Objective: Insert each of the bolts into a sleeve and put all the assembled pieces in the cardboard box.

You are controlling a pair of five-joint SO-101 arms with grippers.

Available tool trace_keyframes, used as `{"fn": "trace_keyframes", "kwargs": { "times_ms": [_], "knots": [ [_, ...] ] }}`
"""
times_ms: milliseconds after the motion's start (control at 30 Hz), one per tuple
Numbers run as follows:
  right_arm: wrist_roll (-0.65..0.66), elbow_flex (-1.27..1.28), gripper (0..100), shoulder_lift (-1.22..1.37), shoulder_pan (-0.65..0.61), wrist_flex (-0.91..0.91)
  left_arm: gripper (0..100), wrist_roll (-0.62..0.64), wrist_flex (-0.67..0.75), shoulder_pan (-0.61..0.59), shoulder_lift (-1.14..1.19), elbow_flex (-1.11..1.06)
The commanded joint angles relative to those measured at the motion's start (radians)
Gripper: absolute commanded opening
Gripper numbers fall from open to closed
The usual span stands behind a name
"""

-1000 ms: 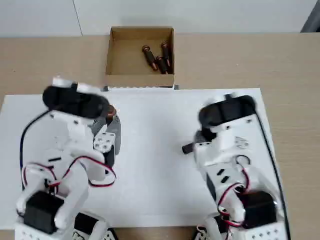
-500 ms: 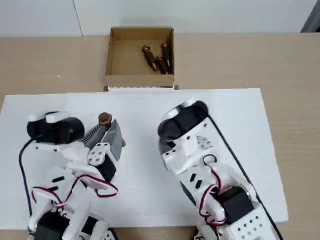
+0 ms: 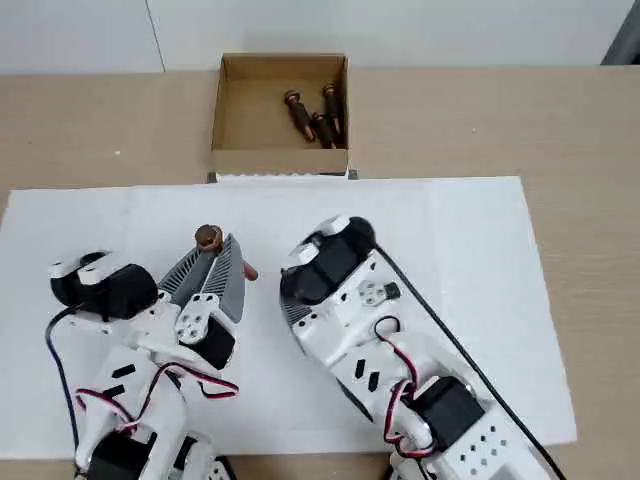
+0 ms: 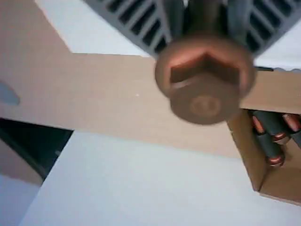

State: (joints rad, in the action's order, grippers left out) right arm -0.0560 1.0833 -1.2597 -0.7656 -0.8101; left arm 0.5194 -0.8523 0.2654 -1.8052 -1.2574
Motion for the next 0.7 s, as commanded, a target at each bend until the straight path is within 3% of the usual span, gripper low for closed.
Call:
{"fn": "trace_keyframes", "kwargs": {
  "times_ms": [0,500,667],
  "knots": [
    [0.031,0.014,0.4,-0.008,-0.03,0.073,1,0.051,0.057,-0.002,-0.014,0.004],
    [0.236,0.181,0.4,-0.166,-0.041,0.177,1,0.061,0.114,0.006,-0.012,0.007],
    [0.275,0.224,0.4,-0.243,-0.041,0.177,1,0.061,0.114,0.08,-0.012,0.007]
  ]
}}
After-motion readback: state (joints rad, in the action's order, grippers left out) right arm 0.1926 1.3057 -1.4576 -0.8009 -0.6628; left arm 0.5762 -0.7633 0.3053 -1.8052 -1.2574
